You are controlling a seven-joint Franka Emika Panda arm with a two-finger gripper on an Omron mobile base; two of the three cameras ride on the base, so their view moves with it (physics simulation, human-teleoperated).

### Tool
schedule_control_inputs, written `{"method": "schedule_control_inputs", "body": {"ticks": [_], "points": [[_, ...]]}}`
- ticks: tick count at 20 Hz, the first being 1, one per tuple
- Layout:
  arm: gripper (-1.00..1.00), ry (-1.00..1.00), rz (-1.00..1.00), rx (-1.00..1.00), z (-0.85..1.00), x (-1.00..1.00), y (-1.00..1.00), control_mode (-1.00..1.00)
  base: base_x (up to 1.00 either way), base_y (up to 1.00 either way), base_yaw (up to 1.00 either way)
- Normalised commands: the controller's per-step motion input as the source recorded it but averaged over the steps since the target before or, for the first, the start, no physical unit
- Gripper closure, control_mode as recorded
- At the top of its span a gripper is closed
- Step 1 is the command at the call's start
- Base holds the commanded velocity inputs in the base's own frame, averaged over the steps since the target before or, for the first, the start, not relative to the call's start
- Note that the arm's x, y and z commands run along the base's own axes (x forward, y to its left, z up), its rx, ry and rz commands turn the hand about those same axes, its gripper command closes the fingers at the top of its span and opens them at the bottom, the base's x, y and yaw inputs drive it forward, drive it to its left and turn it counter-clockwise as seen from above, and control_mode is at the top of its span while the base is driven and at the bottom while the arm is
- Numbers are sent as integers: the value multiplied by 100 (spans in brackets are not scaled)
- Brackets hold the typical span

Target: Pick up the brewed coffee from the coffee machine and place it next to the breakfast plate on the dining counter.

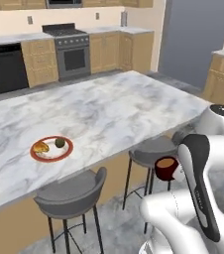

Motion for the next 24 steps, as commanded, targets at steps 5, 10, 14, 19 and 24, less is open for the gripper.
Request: {"method": "schedule_control_inputs", "body": {"ticks": [5, 10, 14, 19, 24], "points": [[100, 0, 0, 0, 0, 0, 0, 100, 82, -45, 49], [100, 0, 0, 0, 0, 0, 0, 100, 73, -9, 49], [100, 0, 38, 17, -14, 97, -3, -100, 0, 0, 0], [100, 0, 32, 16, -3, 100, -5, -100, 0, 0, 0], [100, 0, 29, 4, -32, 100, 2, -100, 0, 0, 0]]}}
